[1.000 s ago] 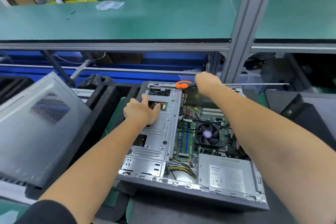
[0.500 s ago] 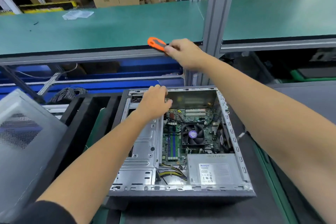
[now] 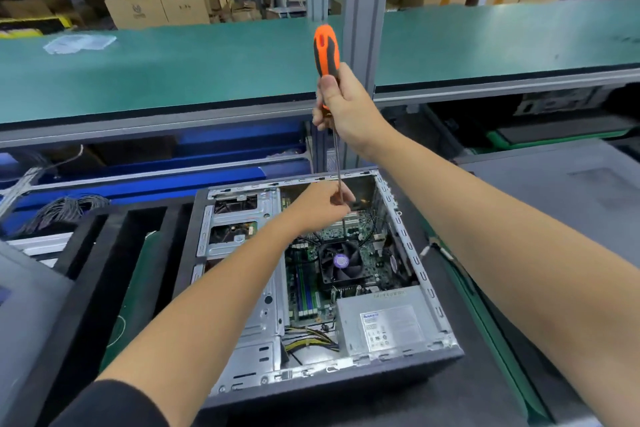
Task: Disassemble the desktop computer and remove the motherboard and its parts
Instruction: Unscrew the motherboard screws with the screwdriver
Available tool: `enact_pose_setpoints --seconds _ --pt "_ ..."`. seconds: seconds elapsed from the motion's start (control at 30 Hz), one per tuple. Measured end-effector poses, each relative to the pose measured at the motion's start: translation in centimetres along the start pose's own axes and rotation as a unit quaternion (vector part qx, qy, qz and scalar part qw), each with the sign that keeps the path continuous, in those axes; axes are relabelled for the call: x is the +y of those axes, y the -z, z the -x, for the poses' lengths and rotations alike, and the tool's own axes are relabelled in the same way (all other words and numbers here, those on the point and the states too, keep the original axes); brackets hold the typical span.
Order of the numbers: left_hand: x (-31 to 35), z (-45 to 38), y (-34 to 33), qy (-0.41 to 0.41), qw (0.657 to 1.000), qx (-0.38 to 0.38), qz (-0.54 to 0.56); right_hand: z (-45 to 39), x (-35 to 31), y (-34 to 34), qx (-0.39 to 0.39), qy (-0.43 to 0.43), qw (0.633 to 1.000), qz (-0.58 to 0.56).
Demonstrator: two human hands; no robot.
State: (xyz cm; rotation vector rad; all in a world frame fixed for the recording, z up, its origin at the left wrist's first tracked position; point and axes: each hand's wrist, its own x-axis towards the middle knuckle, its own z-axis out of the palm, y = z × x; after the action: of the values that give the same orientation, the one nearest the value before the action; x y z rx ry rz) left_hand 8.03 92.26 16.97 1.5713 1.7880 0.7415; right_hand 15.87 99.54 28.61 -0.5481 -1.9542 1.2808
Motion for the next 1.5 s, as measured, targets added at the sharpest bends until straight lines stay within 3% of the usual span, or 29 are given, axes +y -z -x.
enact_pose_setpoints --seconds 0.1,0.4,0.9,1.1,1.33,1.5 --pt "-0.2 -1.4 -1.0 -0.008 0.997 -0.007 -0.072 0.2 1.1 1.3 -0.005 -0.013 1.000 0.015" --pt "-1.7 -6.0 -3.5 0.028 0.996 0.035 -0.073 -1.7 2.0 7.1 -0.023 0.035 0.973 0.226" --pt "-3.3 -10.0 -5.5 0.035 0.997 0.038 -0.064 -3.7 5.3 9.3 -0.100 0.058 0.964 0.239" --pt "-4.5 -10.5 -6.8 0.063 0.985 -0.014 -0.161 -3.7 6.0 10.0 -0.103 0.050 0.965 0.234" --pt "-5.6 -11.6 -8.4 0.089 0.978 -0.048 -0.183 -3.6 6.7 11.0 -0.094 0.019 0.974 0.203" --pt "-6.1 -11.9 -9.6 0.066 0.962 -0.006 -0.265 -3.2 7.4 11.3 -0.096 0.017 0.972 0.213"
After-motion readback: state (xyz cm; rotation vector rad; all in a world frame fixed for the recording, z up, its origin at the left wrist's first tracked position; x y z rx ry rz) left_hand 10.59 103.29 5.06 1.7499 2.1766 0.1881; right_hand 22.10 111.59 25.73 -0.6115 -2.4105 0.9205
